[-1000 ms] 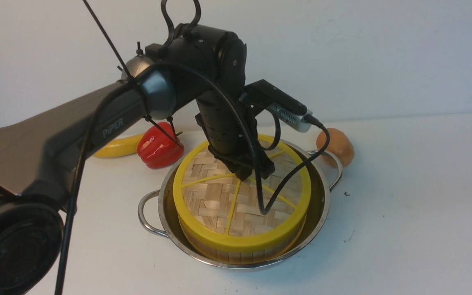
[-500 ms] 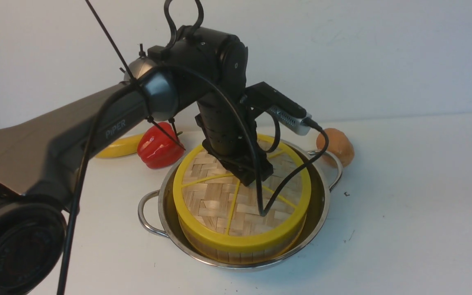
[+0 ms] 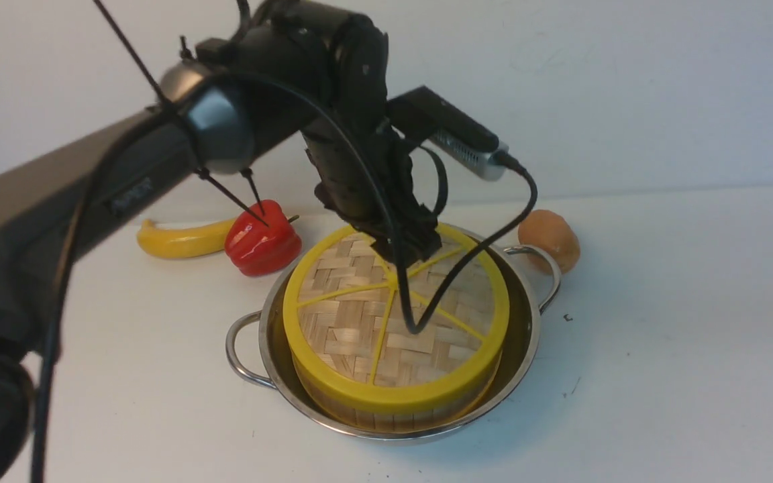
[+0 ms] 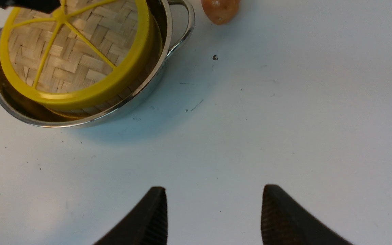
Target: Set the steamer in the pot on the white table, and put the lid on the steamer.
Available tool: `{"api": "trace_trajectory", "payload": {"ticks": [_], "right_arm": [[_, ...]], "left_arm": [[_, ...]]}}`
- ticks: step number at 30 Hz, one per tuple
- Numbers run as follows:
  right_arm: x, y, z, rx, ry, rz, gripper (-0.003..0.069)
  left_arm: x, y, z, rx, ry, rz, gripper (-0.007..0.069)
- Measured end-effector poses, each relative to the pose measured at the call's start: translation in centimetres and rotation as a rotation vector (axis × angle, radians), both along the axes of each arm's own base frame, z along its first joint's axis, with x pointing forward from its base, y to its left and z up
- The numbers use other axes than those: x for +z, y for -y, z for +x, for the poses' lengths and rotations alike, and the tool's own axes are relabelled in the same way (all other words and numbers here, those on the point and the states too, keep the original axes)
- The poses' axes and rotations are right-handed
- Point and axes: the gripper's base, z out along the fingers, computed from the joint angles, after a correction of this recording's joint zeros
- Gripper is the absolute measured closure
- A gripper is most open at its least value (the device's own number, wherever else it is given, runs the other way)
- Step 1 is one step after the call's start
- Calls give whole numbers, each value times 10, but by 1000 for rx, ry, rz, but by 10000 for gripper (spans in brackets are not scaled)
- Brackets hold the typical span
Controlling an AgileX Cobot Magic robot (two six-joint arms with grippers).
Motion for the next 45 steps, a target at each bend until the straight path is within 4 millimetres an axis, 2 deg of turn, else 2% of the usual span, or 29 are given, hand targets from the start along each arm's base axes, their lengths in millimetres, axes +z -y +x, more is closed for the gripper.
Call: {"api": "trace_trajectory", "payload": {"ticks": [1, 3, 4, 5, 6, 7, 8, 9, 10, 12, 13, 14, 17, 20, 21, 22, 24, 27, 30, 33, 37, 38, 39, 45], "right_arm": [[0, 0, 0, 0, 0, 0, 284], [0, 0, 0, 0, 0, 0, 284], [0, 0, 0, 0, 0, 0, 284], [0, 0, 0, 0, 0, 0, 284], [0, 0, 0, 1, 0, -1, 284], [0, 0, 0, 1, 0, -1, 284], [0, 0, 0, 2, 1, -2, 284], [0, 0, 0, 9, 3, -8, 284], [0, 0, 0, 12, 5, -13, 284], [0, 1, 0, 19, 10, -31, 284], [0, 1, 0, 19, 10, -31, 284], [0, 2, 1, 24, 16, -57, 284], [-1, 6, 1, 21, 26, -107, 284], [-1, 9, 2, 9, 34, -153, 284], [-1, 11, 2, 3, 38, -174, 284], [-1, 11, 2, 3, 38, -174, 284], [-1, 13, 3, -5, 41, -202, 284], [-8, 15, 6, -12, 41, -231, 302], [-24, 16, 8, -13, 35, -250, 364], [-51, 20, 3, -17, 50, -289, 486], [-69, 29, -18, -50, 156, -331, 641], [-70, 30, -19, -51, 163, -334, 641], [-75, 34, -30, -64, 220, -351, 662], [-86, 36, -51, -54, 316, -328, 667]], "left_arm": [[7, -2, -3, 0, 13, -8, 138], [39, -11, -16, 4, 71, -41, 188], [48, -14, -19, 5, 89, -51, 202], [62, -20, -25, 12, 119, -68, 246], [80, -30, -32, 24, 157, -88, 327], [82, -31, -34, 24, 163, -92, 327], [93, -38, -39, 36, 187, -105, 397], [117, -55, -50, 63, 241, -131, 531], [128, -66, -56, 81, 266, -141, 580], [146, -85, -67, 120, 299, -158, 622], [147, -87, -69, 125, 300, -158, 628], [159, -103, -79, 160, 330, -167, 641], [169, -134, -103, 227, 368, -171, 648], [163, -152, -122, 267, 404, -176, 648], [154, -160, -133, 284, 419, -178, 648], [154, -160, -133, 284, 419, -178, 648], [136, -170, -150, 305, 442, -180, 648], [99, -182, -181, 327, 460, -183, 648], [74, -187, -207, 331, 478, -191, 645], [51, -192, -236, 342, 505, -215, 637], [42, -198, -270, 369, 588, -279, 634], [42, -198, -270, 369, 588, -279, 634], [42, -202, -289, 375, 648, -315, 628], [29, -209, -328, 378, 759, -375, 627]]}}
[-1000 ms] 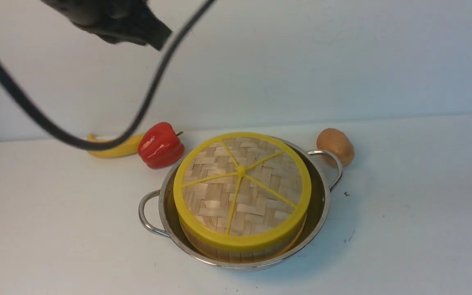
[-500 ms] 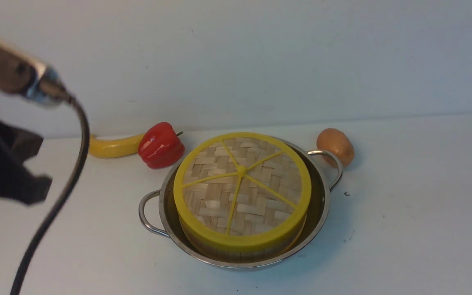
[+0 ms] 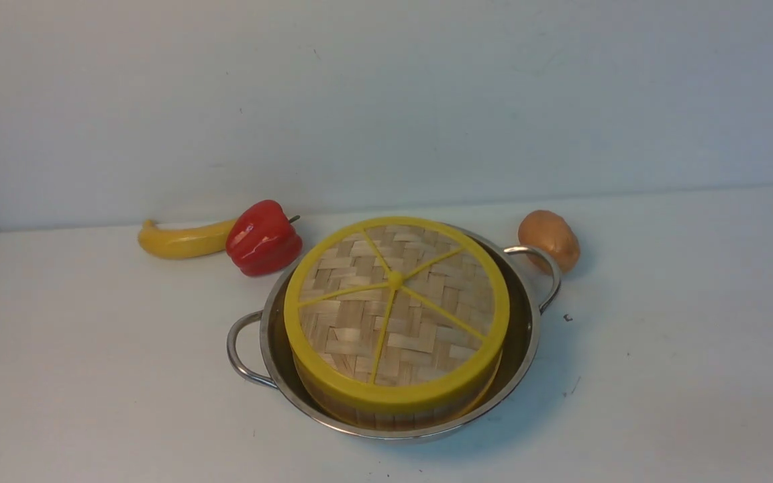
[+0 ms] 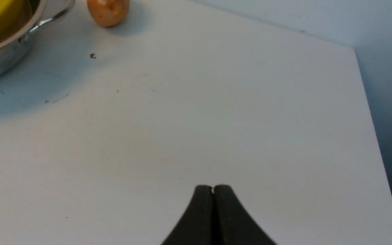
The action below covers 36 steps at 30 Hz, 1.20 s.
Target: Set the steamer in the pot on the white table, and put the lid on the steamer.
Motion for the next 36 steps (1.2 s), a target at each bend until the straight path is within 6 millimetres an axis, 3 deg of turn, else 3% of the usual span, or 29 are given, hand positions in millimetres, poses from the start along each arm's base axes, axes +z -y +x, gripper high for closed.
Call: {"api": "trace_trajectory", "payload": {"ticks": [10, 17, 22, 36], "right_arm": [[10, -10, 3, 101, 132, 46, 667], [35, -13, 10, 128, 410, 74, 660], [45, -14, 10, 136, 515, 86, 651], [47, -15, 10, 140, 535, 121, 618]], "left_arm": [[-12, -6, -42, 6, 190, -148, 627], [-8, -7, -43, 13, 247, -196, 624], [-8, -7, -43, 14, 252, -201, 623], [-11, -7, -43, 21, 262, -189, 594]]}}
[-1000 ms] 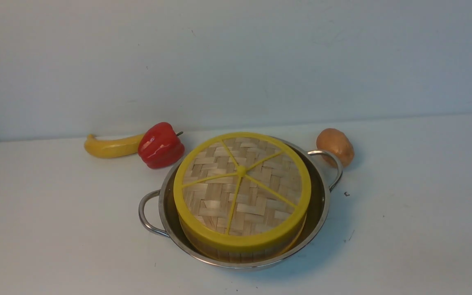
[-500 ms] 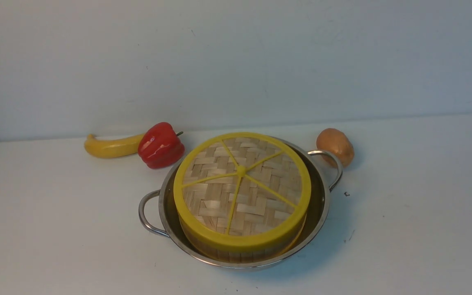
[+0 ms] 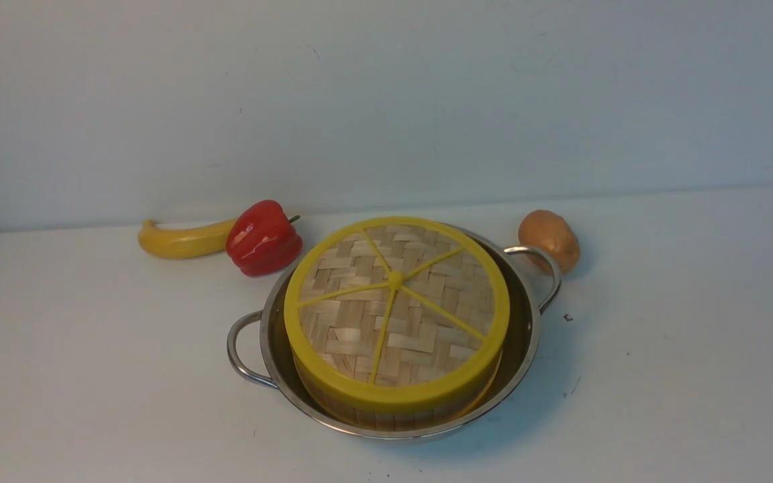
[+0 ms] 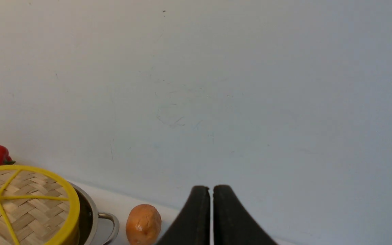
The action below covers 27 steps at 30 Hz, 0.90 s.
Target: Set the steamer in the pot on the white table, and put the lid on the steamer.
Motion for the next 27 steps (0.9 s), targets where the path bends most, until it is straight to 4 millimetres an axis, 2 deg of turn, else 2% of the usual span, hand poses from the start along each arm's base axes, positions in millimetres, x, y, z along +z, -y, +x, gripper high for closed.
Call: {"api": "trace_trajectory", "payload": {"ticks": [4, 8, 13, 27], "right_arm": [[0, 0, 0, 1, 2, 6, 608], [0, 0, 0, 1, 3, 6, 599], [0, 0, 0, 1, 3, 6, 589], [1, 0, -1, 1, 7, 7, 561]], "left_arm": [[-22, -1, 11, 52, 33, 76, 594], [-66, 1, 32, 95, 14, 112, 594], [-105, 2, 45, 111, 87, 109, 580], [-106, 2, 46, 117, 122, 117, 552]]}}
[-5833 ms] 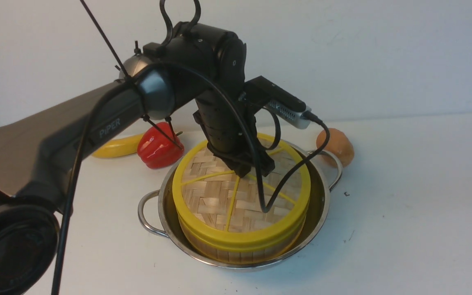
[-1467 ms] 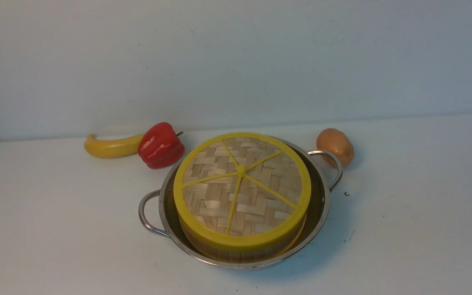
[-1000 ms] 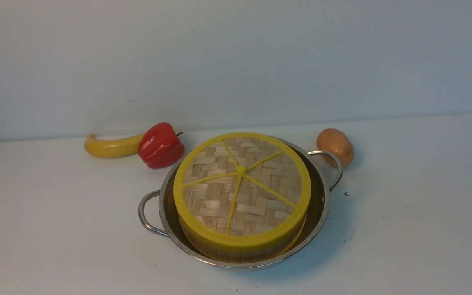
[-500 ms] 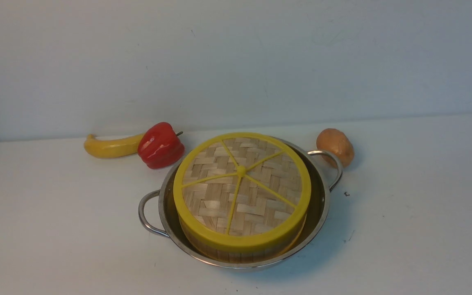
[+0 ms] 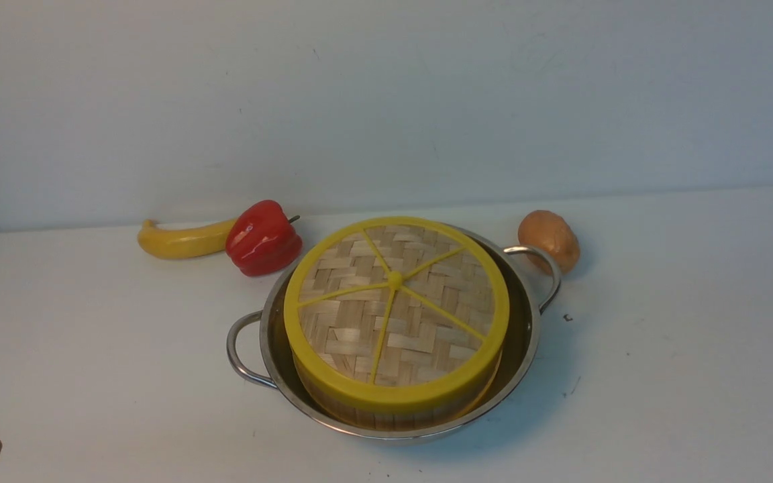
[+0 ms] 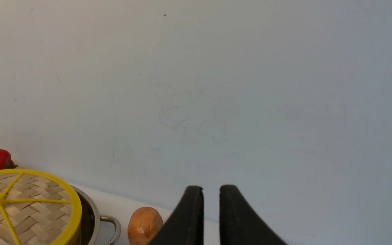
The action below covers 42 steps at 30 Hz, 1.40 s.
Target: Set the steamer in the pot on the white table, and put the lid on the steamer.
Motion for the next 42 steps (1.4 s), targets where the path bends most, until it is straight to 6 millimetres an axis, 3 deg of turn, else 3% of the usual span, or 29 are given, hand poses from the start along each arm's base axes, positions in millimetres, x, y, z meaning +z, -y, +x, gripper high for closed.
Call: {"api": "trace_trajectory", "payload": {"ticks": [18, 23, 26, 27, 31, 36, 42], "right_arm": [[-6, 5, -5, -72, 9, -14, 510], [-42, 7, -8, -132, -44, 27, 498], [-70, 8, -7, -153, -79, 55, 491], [-89, 8, -6, -167, -95, 71, 487], [-120, 9, 0, -184, -143, 76, 475], [-144, 9, 4, -188, -197, 77, 457], [-146, 9, 4, -189, -199, 78, 447]], "left_arm": [[0, 0, 0, 0, 0, 0, 520], [0, 0, 0, 0, 0, 1, 519], [0, 0, 0, 0, 0, 1, 510], [0, 0, 0, 0, 0, 1, 503], [0, 0, 0, 0, -1, 2, 498], [0, 0, 0, 0, -2, 2, 487], [0, 0, 0, 0, -2, 2, 477]]}}
